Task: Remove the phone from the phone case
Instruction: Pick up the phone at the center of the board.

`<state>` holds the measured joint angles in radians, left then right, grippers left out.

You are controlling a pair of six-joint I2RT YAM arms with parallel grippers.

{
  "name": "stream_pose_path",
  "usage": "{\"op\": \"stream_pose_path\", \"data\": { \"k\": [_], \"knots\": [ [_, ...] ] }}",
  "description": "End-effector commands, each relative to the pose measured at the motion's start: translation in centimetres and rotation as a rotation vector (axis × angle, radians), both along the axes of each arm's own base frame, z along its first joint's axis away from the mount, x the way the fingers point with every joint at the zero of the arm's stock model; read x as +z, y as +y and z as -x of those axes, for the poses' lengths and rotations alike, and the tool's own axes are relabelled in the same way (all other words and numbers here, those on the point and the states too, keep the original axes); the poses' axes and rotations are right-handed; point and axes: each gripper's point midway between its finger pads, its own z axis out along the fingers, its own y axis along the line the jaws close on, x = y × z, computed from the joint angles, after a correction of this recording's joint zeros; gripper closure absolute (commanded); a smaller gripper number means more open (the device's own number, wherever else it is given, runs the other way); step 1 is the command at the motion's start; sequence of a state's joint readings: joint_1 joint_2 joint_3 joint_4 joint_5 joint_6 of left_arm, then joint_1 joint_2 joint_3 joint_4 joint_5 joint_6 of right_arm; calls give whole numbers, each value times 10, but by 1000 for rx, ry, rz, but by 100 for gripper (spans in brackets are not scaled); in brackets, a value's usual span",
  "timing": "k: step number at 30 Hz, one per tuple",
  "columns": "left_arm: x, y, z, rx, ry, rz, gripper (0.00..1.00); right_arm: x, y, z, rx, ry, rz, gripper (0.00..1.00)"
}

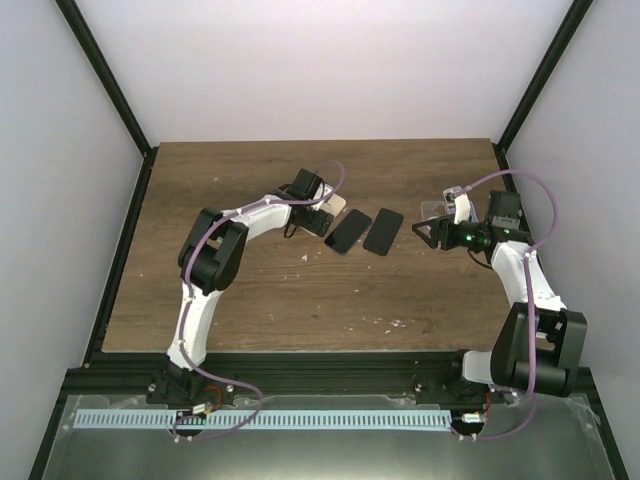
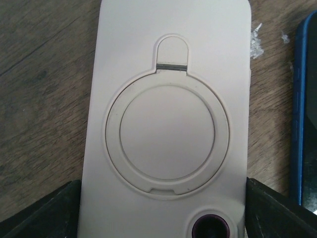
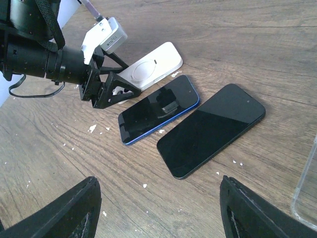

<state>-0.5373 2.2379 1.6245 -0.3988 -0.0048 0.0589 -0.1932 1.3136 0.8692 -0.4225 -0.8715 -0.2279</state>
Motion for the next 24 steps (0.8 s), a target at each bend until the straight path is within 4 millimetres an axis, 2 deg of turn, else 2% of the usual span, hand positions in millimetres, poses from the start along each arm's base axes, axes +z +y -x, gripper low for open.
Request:
{"op": "stream_pose_path", "data": {
  "k": [1, 6, 8, 12, 14, 17, 21, 22, 24],
  "knots": [
    [-42, 21, 18, 19, 111, -71, 18, 16, 1, -5, 20, -46, 2, 34],
    [-38, 31, 32, 67, 136, -67, 31, 16, 1, -5, 21, -46, 1, 34],
    [-27, 38, 39, 108, 121, -52, 32, 16, 1, -5, 22, -45, 0, 34],
    [17, 43, 60, 159, 58, 47, 35, 20, 3, -4, 29, -57, -6, 34],
    [34, 42, 77, 166, 41, 97, 37, 22, 4, -2, 38, -63, -15, 34],
    [50, 40, 111, 153, 32, 148, 39, 21, 5, -1, 45, -64, -14, 35],
    [58, 41, 155, 149, 48, 242, 41, 23, 9, 3, 77, -78, -22, 36],
    [67, 39, 165, 141, 47, 287, 41, 27, 14, 8, 123, -106, -32, 36],
    [67, 36, 188, 117, 81, 355, 42, 38, 25, 20, 203, -140, -85, 37]
  ]
}}
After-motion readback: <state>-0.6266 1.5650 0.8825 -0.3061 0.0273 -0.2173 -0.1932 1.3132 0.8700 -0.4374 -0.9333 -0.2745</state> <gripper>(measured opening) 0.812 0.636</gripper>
